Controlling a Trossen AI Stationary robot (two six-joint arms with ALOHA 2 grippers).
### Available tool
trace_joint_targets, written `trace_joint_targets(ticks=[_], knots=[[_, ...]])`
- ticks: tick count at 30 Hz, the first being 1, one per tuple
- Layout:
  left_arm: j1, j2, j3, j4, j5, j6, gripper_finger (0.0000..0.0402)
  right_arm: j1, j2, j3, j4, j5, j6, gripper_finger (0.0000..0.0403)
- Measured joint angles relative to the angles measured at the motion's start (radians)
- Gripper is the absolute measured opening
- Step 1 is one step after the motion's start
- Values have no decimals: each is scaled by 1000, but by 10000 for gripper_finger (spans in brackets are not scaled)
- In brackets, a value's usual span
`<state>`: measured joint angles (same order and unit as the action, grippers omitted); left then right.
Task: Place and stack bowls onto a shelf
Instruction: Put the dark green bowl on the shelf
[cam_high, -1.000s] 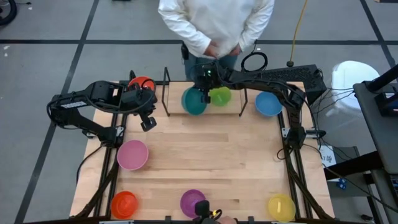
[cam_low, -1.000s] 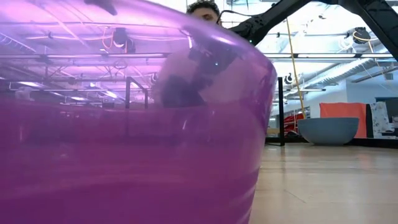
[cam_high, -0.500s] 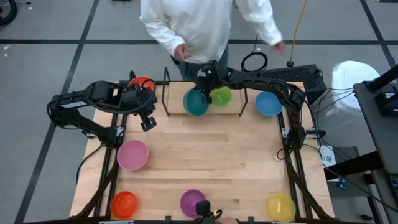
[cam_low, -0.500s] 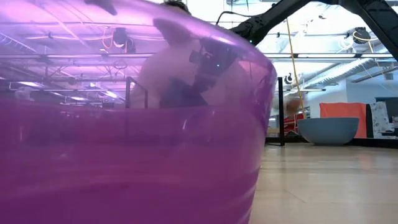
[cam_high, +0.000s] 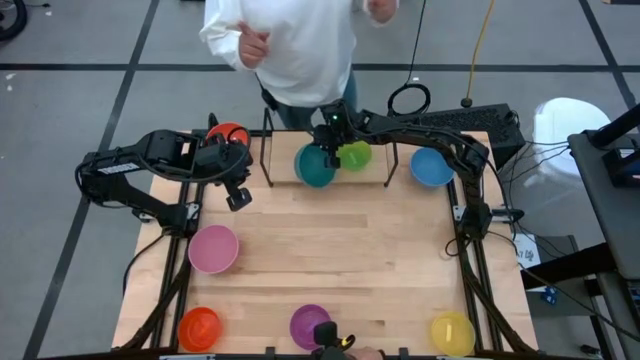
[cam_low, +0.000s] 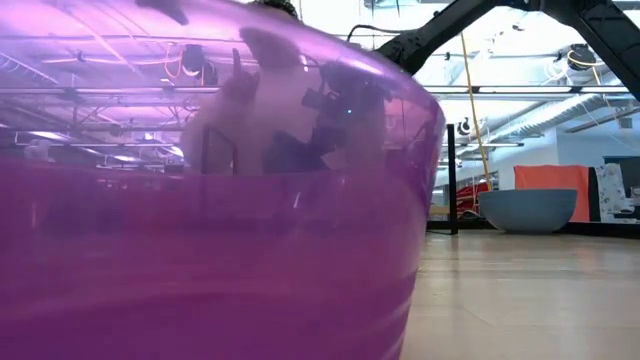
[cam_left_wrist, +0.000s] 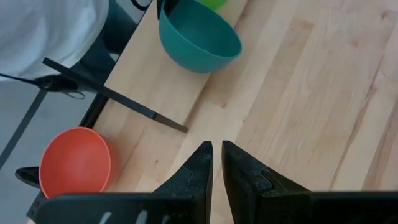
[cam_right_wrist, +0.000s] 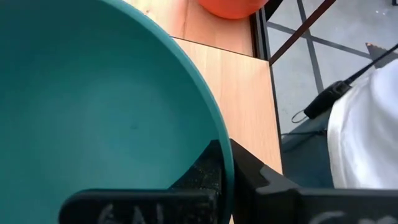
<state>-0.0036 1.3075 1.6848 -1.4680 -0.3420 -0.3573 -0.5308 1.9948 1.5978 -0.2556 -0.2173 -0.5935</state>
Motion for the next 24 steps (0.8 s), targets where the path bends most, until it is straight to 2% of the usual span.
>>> trace_joint_targets(ticks=[13,24], knots=[[0,0,0,3,0,-12,42,-5,2,0,4,4,0,2],[0,0,0,3,0,-14,42,2,4,-1,30,7,-21,45]])
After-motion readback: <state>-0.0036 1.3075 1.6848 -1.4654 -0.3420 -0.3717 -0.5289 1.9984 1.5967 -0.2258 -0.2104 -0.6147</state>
